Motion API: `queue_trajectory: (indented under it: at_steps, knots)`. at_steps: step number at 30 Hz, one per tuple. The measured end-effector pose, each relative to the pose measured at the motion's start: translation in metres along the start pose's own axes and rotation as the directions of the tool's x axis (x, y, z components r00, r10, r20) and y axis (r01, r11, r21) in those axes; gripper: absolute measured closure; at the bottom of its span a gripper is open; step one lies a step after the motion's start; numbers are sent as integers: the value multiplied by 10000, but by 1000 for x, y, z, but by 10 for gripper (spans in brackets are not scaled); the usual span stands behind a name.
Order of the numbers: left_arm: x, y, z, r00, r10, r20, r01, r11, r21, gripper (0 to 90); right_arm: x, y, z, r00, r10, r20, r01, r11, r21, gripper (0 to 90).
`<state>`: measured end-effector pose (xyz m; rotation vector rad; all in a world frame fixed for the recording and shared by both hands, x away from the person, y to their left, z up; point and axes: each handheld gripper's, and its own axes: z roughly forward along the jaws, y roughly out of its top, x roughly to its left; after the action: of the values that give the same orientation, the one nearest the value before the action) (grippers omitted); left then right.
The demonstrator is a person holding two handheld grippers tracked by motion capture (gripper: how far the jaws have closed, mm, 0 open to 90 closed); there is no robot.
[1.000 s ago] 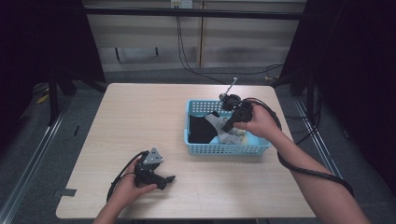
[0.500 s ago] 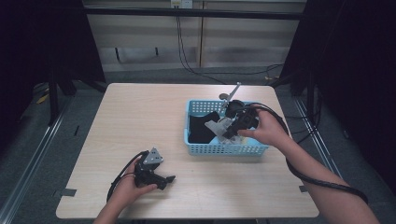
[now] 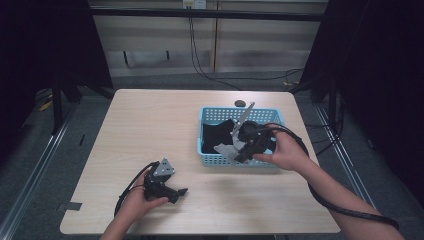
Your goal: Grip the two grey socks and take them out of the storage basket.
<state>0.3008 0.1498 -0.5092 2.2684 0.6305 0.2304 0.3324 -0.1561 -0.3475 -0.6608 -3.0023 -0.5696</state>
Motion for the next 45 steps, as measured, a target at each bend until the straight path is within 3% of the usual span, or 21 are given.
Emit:
queue_trajectory:
  at_steps: [7, 16, 22, 41, 45]
  knots:
    - [0, 0, 0, 10000, 1, 1, -1, 10000, 0, 85, 9, -2, 16, 9995, -288, -162, 292, 9992, 262, 816]
    - [0, 0, 0, 10000, -3, 2, 3, 10000, -3, 85, 9, -3, 39, 9991, -394, -142, 404, 9958, 824, 808]
    - [0, 0, 0, 10000, 1, 1, -1, 10000, 3, 85, 9, -3, 49, 9994, -313, -158, 326, 9956, 882, 805]
    - [0, 0, 0, 10000, -2, 0, 2, 10000, -2, 85, 11, -3, 66, 9981, -546, -281, 574, 9925, 1082, 787]
    - [0, 0, 0, 10000, 18, -2, -18, 10000, 5, 85, 14, -2, 70, 9989, -383, -275, 413, 9922, 1174, 785]
